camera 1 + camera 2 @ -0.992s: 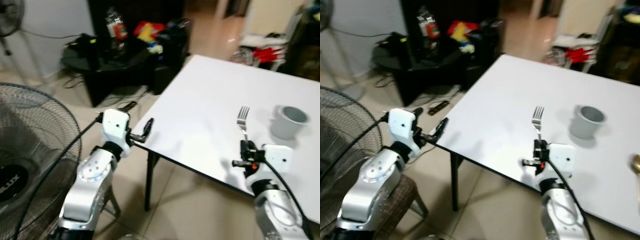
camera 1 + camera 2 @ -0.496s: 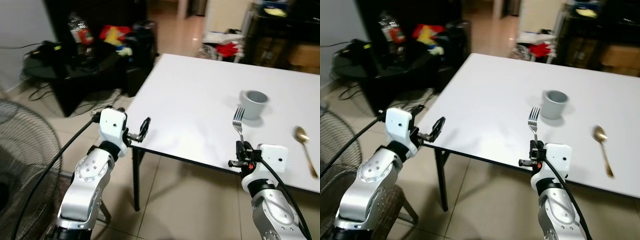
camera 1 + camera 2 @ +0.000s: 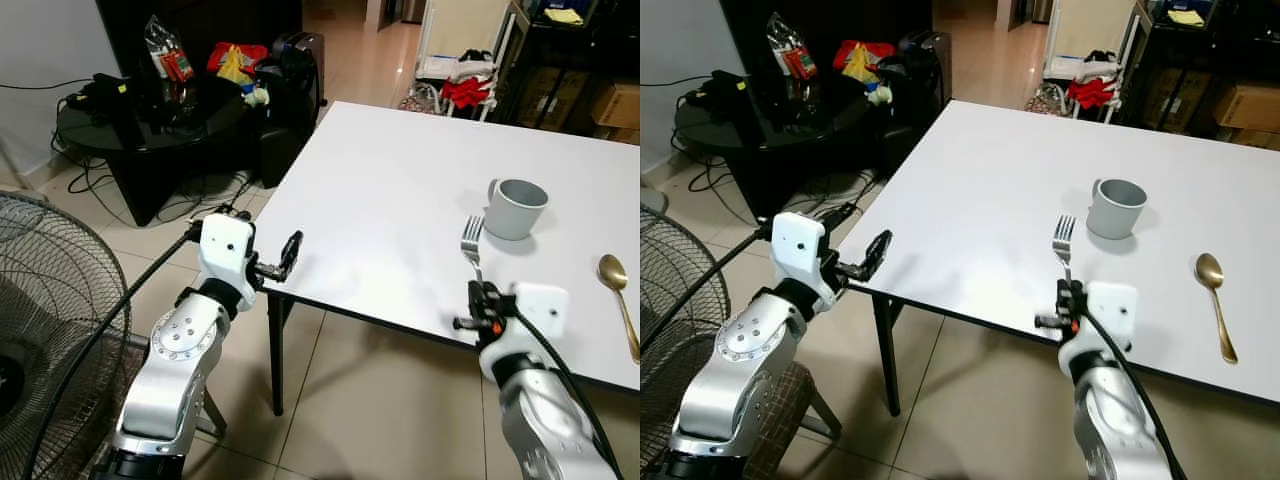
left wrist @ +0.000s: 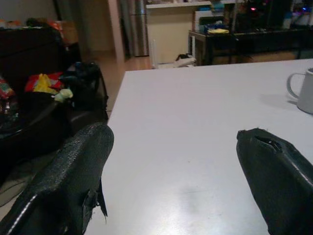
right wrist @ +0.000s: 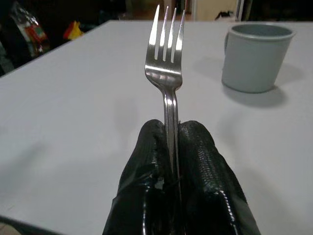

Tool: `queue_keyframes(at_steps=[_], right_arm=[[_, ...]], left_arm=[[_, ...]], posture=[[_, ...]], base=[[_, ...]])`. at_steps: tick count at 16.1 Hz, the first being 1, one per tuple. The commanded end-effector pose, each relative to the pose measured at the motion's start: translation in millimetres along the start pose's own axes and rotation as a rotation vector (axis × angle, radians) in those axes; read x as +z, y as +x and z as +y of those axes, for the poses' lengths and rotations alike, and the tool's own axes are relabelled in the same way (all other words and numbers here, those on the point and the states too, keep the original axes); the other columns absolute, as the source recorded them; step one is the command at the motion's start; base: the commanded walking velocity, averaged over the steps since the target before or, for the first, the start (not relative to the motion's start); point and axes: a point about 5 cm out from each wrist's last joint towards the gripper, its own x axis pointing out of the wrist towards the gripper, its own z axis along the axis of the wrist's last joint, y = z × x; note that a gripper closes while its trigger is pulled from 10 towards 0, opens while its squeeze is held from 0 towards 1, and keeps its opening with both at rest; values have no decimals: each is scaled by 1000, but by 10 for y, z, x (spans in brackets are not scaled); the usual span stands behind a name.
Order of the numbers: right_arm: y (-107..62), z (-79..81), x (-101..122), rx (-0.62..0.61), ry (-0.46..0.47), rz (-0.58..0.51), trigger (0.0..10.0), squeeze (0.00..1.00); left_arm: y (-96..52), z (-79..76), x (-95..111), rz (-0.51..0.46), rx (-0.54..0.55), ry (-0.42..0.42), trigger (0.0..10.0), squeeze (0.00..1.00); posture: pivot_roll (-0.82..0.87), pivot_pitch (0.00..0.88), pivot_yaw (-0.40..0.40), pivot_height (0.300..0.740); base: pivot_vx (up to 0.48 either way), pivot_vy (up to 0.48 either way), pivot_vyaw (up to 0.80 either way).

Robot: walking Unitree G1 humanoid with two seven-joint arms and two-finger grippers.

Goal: Setting the table

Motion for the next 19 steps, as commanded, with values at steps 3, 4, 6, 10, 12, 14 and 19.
queue_keyframes(at_steps=[3, 4, 6, 10, 12, 14, 19], right_arm=[[141, -99, -79, -97, -33, 88, 10000, 0], [212, -113, -82, -119, -53, 115, 10000, 0], [365, -169, -32, -166, -61, 141, 10000, 0], [575, -176, 20, -161, -75, 167, 10000, 0], [573, -138, 57, -127, -50, 155, 10000, 0], [490, -49, 120, -70, 15, 93, 10000, 0], [407, -14, 99, -66, 16, 83, 10000, 0]], left_arm=[[28, -140, 5, 9, -135, -13, 10000, 0], [-2, -238, -19, 38, -242, -21, 10000, 0], [-45, -347, -47, 62, -375, 15, 10000, 0], [-19, -345, -39, 70, -430, 62, 10000, 0], [51, -265, -15, 49, -332, 77, 10000, 0], [130, -183, -8, 43, -225, 95, 10000, 0], [231, -148, 47, 2, -139, 131, 10000, 0]], posture=[[-9, 0, 28, 740], [-9, 0, 29, 740], [-8, 0, 29, 740], [-9, 0, 23, 740], [-8, 0, 18, 740], [-8, 0, 17, 740], [-21, 0, 35, 740]], base=[[0, 0, 0], [0, 0, 0], [0, 0, 0], [0, 0, 0], [0, 0, 0], [0, 240, -681], [0, -192, -800]])
